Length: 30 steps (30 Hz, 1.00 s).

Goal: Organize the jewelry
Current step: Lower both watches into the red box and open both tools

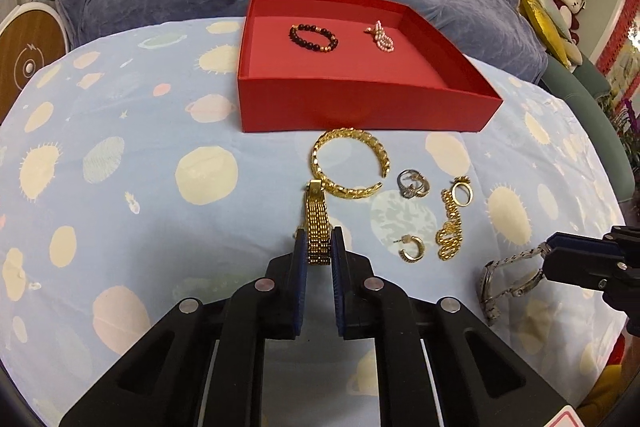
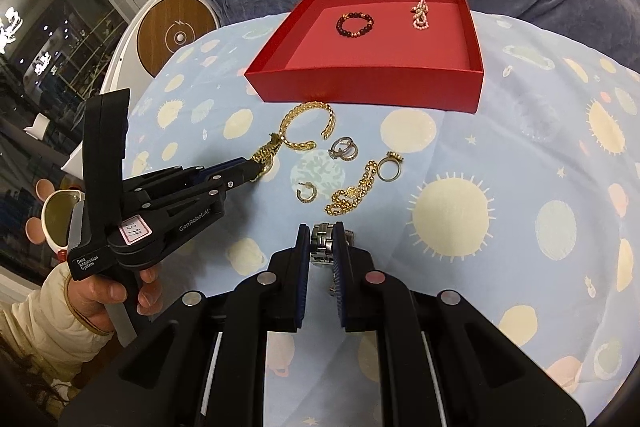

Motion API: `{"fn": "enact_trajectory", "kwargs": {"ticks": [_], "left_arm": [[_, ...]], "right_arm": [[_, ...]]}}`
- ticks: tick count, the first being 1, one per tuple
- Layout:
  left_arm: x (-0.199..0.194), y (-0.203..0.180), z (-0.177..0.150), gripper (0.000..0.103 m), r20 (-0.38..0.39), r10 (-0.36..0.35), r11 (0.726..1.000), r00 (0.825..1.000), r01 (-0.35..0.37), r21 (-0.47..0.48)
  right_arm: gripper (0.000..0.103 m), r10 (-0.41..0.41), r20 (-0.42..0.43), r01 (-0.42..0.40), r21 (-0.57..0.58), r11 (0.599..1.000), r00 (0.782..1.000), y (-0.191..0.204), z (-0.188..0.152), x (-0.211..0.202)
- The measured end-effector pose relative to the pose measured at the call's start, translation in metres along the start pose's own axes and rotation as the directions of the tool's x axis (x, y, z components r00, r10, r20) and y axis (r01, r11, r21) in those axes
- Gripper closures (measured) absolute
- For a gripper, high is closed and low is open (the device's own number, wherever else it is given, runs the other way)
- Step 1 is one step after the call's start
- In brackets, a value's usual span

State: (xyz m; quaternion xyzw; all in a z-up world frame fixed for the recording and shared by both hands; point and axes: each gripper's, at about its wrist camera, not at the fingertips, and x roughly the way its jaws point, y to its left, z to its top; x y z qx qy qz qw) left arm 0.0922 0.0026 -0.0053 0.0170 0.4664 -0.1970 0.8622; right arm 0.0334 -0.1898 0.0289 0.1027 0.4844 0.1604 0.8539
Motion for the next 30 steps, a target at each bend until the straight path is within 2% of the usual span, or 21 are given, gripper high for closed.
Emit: {"fn": "enact_trajectory", "kwargs": {"ticks": [9,19,25,30], "left_arm": [[-0.028,0.006,0.015,0.094,0.055,-0.046,0.999,0.997,0.047,-0.025],[-0.062,0.01,0.034,0.094,0.132,-0.067,0.997,0.989,0.071,-0.026],[-0.077,0.004,0.069,0.094,0.18,-0.071,0.997,0.981,0.072,-0.002],[-0.071,-0.006,0.112,0.094,0.217,-0.05,0.998,0.975,0.041,0.043]], "right_arm": [[0.092,0.005,0.083,-0.007,0.02,1.0,0.997,-0.001,0.013,-0.021],[0.092,-0.003,0.18,-0.004,0.035,0.999,0.984,-0.004,0.031,-0.048],[0.092,-0.036,0.26,0.028,0.033,0.999,0.965,-0.01,0.076,-0.063],[0.092,-0.062,0.298,0.051,0.046,0.998,0.952,-0.017,0.128,-0.051]]}}
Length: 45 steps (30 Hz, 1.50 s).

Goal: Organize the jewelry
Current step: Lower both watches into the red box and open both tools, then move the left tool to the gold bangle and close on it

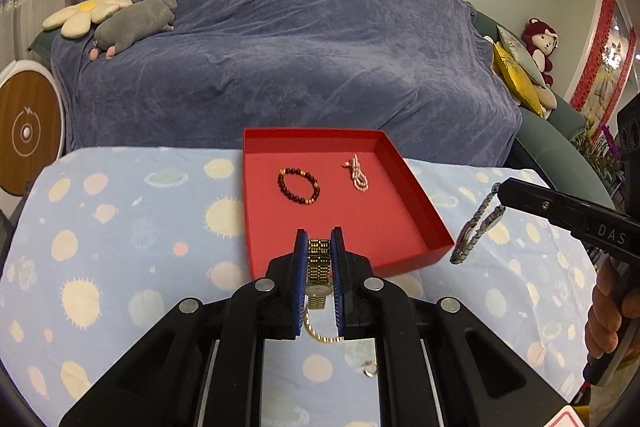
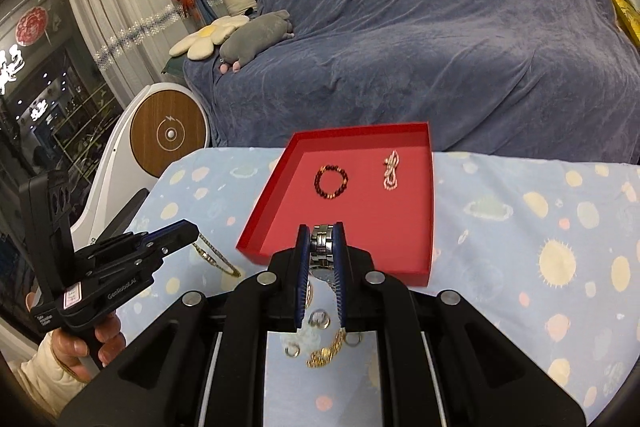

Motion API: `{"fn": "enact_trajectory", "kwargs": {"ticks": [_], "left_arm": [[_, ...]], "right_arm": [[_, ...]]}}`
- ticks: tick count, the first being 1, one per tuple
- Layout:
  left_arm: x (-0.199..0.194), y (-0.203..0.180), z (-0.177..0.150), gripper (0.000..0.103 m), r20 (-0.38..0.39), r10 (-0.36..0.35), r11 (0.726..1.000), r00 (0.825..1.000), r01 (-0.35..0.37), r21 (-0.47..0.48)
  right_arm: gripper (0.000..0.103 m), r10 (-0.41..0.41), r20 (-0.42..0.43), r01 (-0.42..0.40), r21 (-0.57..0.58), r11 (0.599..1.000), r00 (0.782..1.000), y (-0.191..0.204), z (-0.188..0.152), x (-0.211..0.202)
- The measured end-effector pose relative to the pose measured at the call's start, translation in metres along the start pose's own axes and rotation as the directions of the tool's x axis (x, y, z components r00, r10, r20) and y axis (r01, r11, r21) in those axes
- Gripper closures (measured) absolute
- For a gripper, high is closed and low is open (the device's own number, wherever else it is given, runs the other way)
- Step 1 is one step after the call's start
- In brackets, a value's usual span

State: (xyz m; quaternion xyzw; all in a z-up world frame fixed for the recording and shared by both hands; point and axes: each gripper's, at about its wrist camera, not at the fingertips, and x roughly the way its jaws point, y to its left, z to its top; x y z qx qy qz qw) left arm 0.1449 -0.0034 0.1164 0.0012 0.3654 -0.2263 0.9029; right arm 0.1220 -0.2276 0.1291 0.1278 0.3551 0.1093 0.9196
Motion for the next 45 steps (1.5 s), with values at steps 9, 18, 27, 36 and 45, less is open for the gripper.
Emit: {"fn": "enact_trajectory", "kwargs": {"ticks": [9,18,27,36,45], "left_arm": [[0.08,0.009,0.04,0.094,-0.006,0.039,0.999,0.999,-0.039,-0.019],[0.141,0.025,0.028,0.094,-0.084,0.073,0.997,0.994,-0.075,-0.03],[0.147,0.021,0.013,0.078,-0.094,0.171,0.985,0.981,-0.174,-0.018],[0.099,0.012,-0.002,0.057,-0.082,0.268,0.963,0.96,-0.269,-0.007],[0.04,0.006,-0.048,0.045,-0.09,0.292,0.956,0.952,-0.294,-0.007]], "right_arm": [[0.092,-0.074,-0.005,0.074,-0.014,0.997,0.997,-0.011,0.027,0.087],[0.092,-0.117,-0.089,0.117,-0.001,0.993,0.989,-0.035,0.009,0.145],[0.088,-0.161,-0.075,0.16,-0.018,0.987,0.984,-0.036,0.001,0.14],[0.069,-0.145,-0.082,0.139,-0.079,0.987,0.986,-0.007,-0.027,0.089],[0.065,-0.141,-0.084,0.135,-0.074,0.988,0.986,0.021,-0.071,0.042]]}}
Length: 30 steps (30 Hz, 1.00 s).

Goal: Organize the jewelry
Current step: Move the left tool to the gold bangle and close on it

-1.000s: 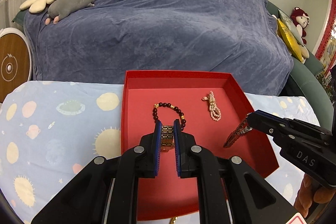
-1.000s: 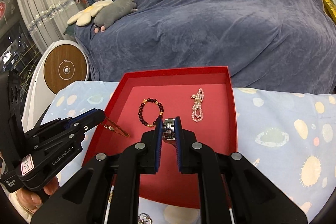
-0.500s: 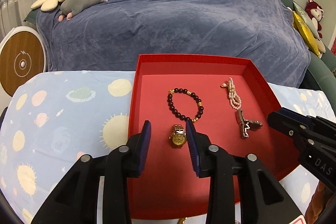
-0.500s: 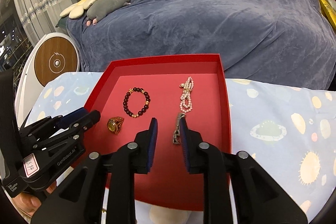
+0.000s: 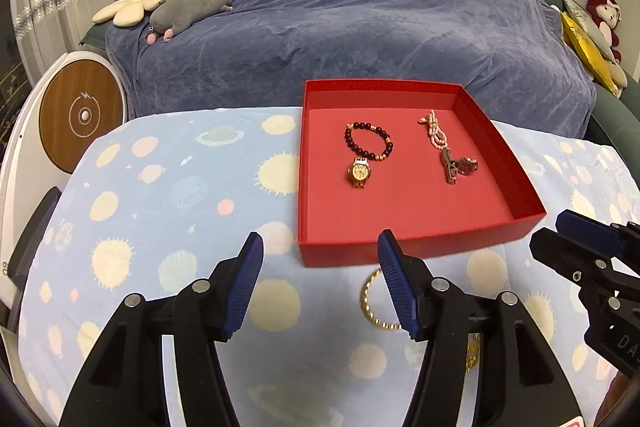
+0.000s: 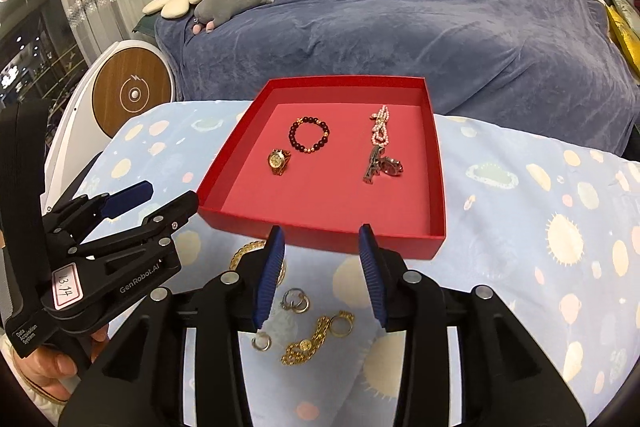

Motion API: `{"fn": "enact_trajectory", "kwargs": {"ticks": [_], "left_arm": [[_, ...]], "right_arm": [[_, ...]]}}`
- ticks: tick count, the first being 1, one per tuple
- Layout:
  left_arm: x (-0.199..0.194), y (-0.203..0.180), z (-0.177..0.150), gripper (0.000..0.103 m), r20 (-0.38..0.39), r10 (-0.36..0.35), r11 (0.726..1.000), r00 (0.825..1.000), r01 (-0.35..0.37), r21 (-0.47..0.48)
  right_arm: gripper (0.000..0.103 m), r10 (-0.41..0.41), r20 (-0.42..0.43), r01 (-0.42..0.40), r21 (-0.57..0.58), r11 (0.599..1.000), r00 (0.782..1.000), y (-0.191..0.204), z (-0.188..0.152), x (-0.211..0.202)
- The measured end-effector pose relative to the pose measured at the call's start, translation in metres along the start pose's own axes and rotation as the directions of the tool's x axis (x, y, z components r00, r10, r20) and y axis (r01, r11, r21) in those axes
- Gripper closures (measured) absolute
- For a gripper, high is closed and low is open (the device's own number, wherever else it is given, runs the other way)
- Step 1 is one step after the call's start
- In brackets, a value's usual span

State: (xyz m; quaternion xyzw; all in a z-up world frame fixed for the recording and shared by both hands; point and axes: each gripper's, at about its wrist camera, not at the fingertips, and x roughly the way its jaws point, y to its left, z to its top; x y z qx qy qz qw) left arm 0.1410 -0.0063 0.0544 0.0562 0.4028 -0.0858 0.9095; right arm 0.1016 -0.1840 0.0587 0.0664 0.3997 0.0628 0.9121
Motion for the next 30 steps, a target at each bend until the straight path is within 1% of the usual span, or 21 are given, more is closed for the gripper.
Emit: {"fn": "enact_trajectory", "kwargs": {"ticks": [3,6,9,12,18,23,26,27,28,30], "left_arm": [[-0.007,0.007,-0.02,0.043,-0.019,0.008,1.0,1.0,-0.009,-0.019],[-0.008,0.014,-0.037,0.043,-0.057,-0.009,0.999,0.998,0.007,-0.041],[-0.005,0.018,-0.049,0.043,-0.065,-0.005,0.999,0.998,0.002,-0.049],[0.002,0.02,-0.053,0.043,-0.082,-0.016,0.999,0.996,0.012,-0.052],[0.007,0.026,-0.056,0.042,-0.095,-0.045,0.997,0.995,0.038,-0.073],[0.01,0.026,-0.055,0.041,-0.098,-0.06,0.996,0.993,0.053,-0.073],[0.013,0.022,-0.056,0.041,-0.108,-0.075,0.996,0.991,0.068,-0.065],[0.014,0.021,-0.056,0.041,-0.111,-0.082,0.995,0.99,0.076,-0.059],[0.014,0.019,-0.056,0.04,-0.113,-0.095,0.995,0.989,0.09,-0.052],[0.017,0.014,-0.054,0.034,-0.117,-0.13,0.991,0.985,0.125,-0.047]], "right_arm": [[0.065,0.023,-0.018,-0.023,0.029,0.999,1.0,0.002,-0.017,-0.007],[0.065,0.029,-0.032,-0.028,0.052,0.998,0.999,0.003,-0.029,-0.009],[0.065,0.032,-0.045,-0.029,0.07,0.997,0.998,0.003,-0.036,-0.006],[0.065,0.005,-0.051,-0.002,0.051,0.999,0.999,0.003,-0.04,-0.002],[0.065,-0.017,-0.089,0.023,0.063,0.998,0.996,-0.011,-0.046,0.008],[0.065,-0.01,-0.114,0.018,0.071,0.997,0.993,-0.014,-0.05,0.018],[0.065,0.01,-0.13,-0.005,0.042,0.999,0.992,-0.005,-0.052,0.027],[0.065,0.004,-0.14,0.0,0.028,1.0,0.99,-0.002,-0.054,0.029],[0.065,-0.01,-0.152,0.012,0.012,1.0,0.988,0.0,-0.056,0.031],[0.065,-0.027,-0.161,0.027,-0.002,1.0,0.987,0.001,-0.058,0.03]]}}
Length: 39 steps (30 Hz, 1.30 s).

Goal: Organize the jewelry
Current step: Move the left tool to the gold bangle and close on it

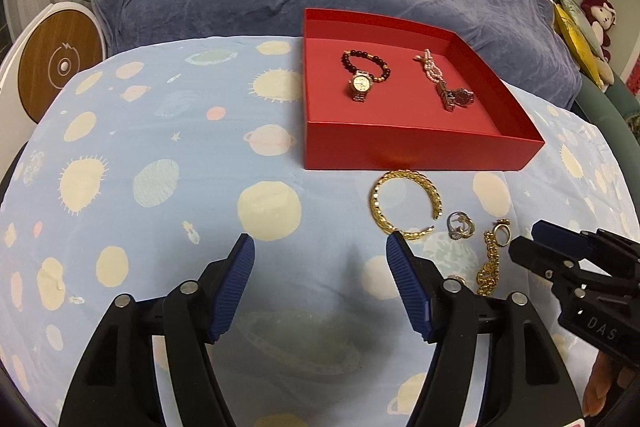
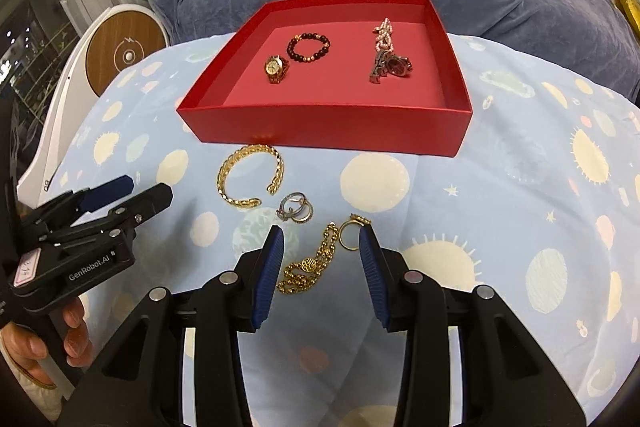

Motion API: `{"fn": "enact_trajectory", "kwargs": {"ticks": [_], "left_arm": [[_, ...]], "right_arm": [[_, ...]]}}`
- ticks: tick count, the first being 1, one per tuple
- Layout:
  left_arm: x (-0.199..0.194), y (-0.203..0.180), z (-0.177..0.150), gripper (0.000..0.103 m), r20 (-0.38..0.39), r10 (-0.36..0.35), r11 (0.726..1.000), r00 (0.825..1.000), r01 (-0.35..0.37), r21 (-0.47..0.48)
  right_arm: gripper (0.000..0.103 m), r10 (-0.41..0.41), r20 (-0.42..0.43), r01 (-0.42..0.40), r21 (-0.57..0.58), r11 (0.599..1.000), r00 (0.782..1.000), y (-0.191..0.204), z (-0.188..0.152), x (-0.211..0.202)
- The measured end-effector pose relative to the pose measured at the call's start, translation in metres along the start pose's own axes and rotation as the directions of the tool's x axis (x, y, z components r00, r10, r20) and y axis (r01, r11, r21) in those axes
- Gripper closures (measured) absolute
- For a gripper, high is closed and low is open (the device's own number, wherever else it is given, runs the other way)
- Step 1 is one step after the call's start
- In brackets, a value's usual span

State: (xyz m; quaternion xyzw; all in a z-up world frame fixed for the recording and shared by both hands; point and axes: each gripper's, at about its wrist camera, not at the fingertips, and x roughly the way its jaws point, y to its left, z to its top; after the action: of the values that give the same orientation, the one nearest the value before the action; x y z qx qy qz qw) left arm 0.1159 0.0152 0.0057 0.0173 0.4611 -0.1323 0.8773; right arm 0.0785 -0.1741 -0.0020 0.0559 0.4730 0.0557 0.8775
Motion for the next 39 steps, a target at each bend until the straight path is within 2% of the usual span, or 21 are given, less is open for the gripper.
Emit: {"fn": "enact_trajectory", "kwargs": {"ticks": [3,6,15,16,18,20,26,31,36,39], "left_arm": [[0.006,-0.013,0.006,0.027,-0.003,-0.053,0.998,0.999,0.053,0.02],[0.018,-0.028,0.012,0.025,-0.002,-0.073,0.996,0.997,0.073,0.042],[0.055,-0.053,0.025,0.026,-0.016,-0.039,0.996,0.999,0.04,0.079],[0.057,-0.055,0.024,0.027,-0.021,-0.04,0.995,0.999,0.042,0.089],[0.063,-0.059,0.021,0.043,-0.033,-0.024,0.992,0.999,0.028,0.124],[0.062,-0.063,0.018,0.049,-0.012,0.006,0.987,1.0,-0.004,0.164],[0.054,-0.054,0.015,0.049,-0.017,0.001,0.987,1.0,0.002,0.158],[0.022,-0.032,0.015,0.049,0.019,0.016,0.99,1.0,-0.019,0.138],[0.005,-0.006,0.008,0.049,0.015,0.021,0.997,1.0,-0.022,0.075],[0.004,-0.005,0.009,0.049,0.01,0.014,0.998,1.0,-0.014,0.055]], "right_arm": [[0.065,-0.006,-0.004,0.006,0.028,1.0,1.0,-0.009,-0.002,-0.004],[0.065,-0.005,-0.005,0.005,0.056,0.998,1.0,-0.018,-0.003,-0.006],[0.065,-0.009,-0.011,0.009,0.064,0.998,1.0,-0.023,-0.003,-0.004],[0.065,-0.007,-0.013,0.008,0.062,0.998,1.0,-0.023,-0.003,-0.004],[0.065,-0.01,-0.019,0.011,0.057,0.998,1.0,-0.021,-0.004,-0.002],[0.065,-0.009,-0.025,0.01,0.053,0.999,1.0,-0.02,-0.005,-0.001],[0.065,0.003,-0.041,-0.001,0.044,0.999,0.999,-0.018,-0.008,0.003],[0.065,0.05,-0.066,-0.048,0.019,0.999,0.997,-0.006,-0.014,0.006],[0.065,0.046,-0.084,-0.046,0.0,0.999,0.995,0.002,-0.017,0.016],[0.065,0.04,-0.08,-0.041,-0.007,0.999,0.996,0.006,-0.016,0.02]]}}
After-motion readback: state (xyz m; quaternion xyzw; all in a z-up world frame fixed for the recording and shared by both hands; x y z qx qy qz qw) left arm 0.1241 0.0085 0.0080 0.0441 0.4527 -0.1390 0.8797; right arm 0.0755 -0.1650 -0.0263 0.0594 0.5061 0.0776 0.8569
